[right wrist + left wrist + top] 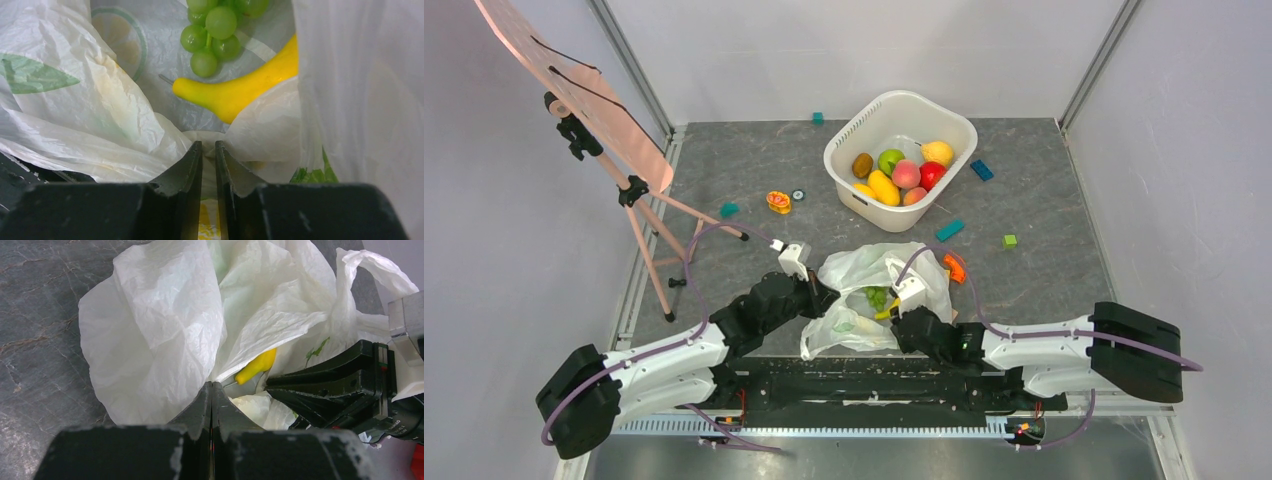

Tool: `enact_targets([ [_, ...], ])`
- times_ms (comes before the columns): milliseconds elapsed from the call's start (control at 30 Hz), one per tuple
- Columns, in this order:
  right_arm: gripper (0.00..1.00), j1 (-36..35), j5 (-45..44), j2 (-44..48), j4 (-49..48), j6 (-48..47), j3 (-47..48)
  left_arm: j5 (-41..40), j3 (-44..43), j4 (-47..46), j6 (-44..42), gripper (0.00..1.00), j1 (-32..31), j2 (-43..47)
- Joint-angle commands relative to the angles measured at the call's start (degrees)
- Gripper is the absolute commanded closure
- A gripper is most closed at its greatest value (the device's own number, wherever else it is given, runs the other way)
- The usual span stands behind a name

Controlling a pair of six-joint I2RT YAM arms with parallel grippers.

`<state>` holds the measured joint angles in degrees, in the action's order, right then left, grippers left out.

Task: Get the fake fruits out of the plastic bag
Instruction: Adjust the plastic bag at the center of the board, then adjust the fake fruit in the plastic bag.

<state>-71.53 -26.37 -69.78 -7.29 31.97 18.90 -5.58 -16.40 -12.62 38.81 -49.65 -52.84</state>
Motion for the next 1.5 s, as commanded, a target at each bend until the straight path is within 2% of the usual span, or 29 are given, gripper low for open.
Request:
enact_targets([
  [0,0.80,-0.5,-4.3,2.5,0.2,1.0,2.3,-1.3,0.8,-2.8,1.6,0.98,-0.3,1.2],
  [133,0.66,-0.5,-6.5,4.3,0.2,-0.5,6.0,-1.0,0.9,-2.8,1.4,0.98,-0.3,1.7],
  [267,0.58,0.1,-7.9,3.5,0.8,-2.1,9.7,-0.3,0.8,-3.2,1.2,0.98,-0.3,1.4],
  [367,0.54,1.6,-7.1,1.8,1.8,-2.0,11.8,0.0,1.1,-3.4,1.3,0.98,-0.2,1.3],
  [500,0.42,4.6,-3.3,-1.3,2.9,-0.7,13.8,0.1,1.5,-3.4,1.5,0.98,-0.2,1.9],
  [700,0.39,6.9,-0.7,-5.2,3.5,0.2,15.4,0.1,1.6,-3.5,1.6,0.98,-0.2,2.0],
  [800,0.34,7.9,0.2,-7.1,3.7,1.0,15.8,0.2,1.6,-3.5,1.6,0.98,-0.3,1.9],
  [933,0.33,8.4,0.9,-9.5,2.6,1.2,16.3,0.3,1.5,-3.4,1.5,0.98,-0.3,1.8],
  [1133,0.45,8.9,2.4,-12.7,2.7,1.7,17.4,0.4,1.7,-3.4,1.5,0.98,-0.3,2.2],
  [1367,0.45,9.2,0.8,-16.8,3.3,2.0,18.5,0.6,1.7,-3.5,1.6,0.98,-0.3,2.1],
  [1467,0.49,9.5,-0.4,-18.8,3.6,2.0,19.0,0.7,1.6,-3.5,1.5,0.98,-0.3,2.3],
])
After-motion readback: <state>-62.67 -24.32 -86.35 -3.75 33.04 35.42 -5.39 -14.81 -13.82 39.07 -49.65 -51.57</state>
